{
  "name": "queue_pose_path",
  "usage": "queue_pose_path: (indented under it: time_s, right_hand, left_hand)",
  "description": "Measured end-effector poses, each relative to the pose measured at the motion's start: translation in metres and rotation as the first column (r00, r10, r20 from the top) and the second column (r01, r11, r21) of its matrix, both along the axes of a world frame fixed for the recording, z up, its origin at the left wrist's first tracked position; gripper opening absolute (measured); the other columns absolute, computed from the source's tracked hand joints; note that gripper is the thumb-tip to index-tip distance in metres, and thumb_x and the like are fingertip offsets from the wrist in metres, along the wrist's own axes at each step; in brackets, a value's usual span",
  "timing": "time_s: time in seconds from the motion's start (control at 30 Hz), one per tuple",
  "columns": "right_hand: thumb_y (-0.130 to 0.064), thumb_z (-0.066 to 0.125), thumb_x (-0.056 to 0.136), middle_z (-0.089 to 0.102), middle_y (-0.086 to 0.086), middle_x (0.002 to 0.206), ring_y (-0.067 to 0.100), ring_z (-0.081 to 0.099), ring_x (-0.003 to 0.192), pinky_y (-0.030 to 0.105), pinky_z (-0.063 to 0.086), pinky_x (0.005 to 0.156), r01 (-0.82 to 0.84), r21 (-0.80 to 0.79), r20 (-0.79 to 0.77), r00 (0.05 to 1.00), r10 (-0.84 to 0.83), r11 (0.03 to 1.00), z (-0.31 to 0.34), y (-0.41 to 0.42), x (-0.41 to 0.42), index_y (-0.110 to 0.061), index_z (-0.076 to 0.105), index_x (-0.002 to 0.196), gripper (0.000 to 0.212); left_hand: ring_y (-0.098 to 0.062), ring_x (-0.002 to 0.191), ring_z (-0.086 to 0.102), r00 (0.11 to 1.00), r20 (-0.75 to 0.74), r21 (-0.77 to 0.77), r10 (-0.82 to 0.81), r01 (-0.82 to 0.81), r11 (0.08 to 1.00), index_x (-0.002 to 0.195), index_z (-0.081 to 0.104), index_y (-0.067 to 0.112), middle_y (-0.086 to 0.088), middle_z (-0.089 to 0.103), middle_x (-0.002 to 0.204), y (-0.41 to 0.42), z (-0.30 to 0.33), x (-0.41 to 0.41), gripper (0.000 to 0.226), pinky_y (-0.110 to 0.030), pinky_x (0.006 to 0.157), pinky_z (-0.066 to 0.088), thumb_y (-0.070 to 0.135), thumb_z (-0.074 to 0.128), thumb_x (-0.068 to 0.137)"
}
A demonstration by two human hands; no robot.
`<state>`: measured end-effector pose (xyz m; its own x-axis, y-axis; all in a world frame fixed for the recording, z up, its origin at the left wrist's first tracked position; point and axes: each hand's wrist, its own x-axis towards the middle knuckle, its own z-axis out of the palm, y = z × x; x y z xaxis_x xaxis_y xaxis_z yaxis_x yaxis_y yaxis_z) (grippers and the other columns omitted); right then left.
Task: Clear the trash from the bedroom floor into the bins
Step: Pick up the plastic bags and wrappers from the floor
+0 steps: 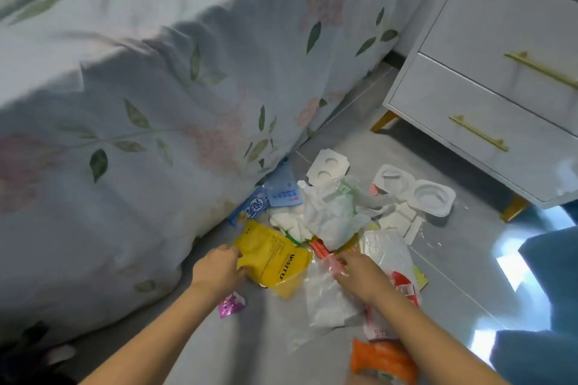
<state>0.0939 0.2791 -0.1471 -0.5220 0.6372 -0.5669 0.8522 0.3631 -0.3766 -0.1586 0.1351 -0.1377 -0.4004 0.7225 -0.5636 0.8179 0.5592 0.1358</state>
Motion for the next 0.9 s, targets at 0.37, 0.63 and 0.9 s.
queue_pose_path:
  time_s: [0.37,0.63,0.9]
  right_hand:
    - [-0.058,0.065,0.075,0.039,-0.007,0.14,0.022,0.034,0.127,0.034,0.034,0.106,-0.18,0.212,0.062,0.983,0.171,0.96,-0.082,-0.012,-0.011,-0.03,0.033,0.143,0.08]
    - [-0.062,0.071,0.064,0.049,-0.002,0.124,0.025,0.04,0.118,0.039,0.03,0.098,-0.422,0.207,0.226,0.898,0.377,0.883,-0.088,-0.031,-0.002,-0.042,0.034,0.13,0.078]
    - [-0.052,0.07,0.073,0.051,-0.001,0.123,0.026,0.039,0.118,0.039,0.03,0.097,-0.466,0.222,0.248,0.877,0.412,0.857,-0.09,-0.041,-0.007,-0.024,0.048,0.121,0.059]
  left_hand:
    - [-0.026,0.142,0.029,0.982,-0.002,0.042,-0.191,0.191,0.981,0.141,0.035,0.018,-0.003,0.033,0.152,0.062,-0.065,-0.006,0.072,-0.047,0.11,0.032,0.051,0.063,0.083]
    - [-0.03,0.135,0.028,0.941,-0.105,-0.196,-0.322,0.298,0.934,0.142,0.027,0.02,-0.009,0.034,0.144,0.056,-0.082,0.004,0.11,-0.052,0.115,0.024,0.06,0.081,0.055]
    - [-0.023,0.117,0.051,0.925,-0.059,-0.143,-0.374,0.363,0.921,0.132,0.049,0.028,-0.001,0.056,0.126,0.034,-0.087,0.008,0.081,-0.038,0.096,0.045,0.064,0.074,0.064]
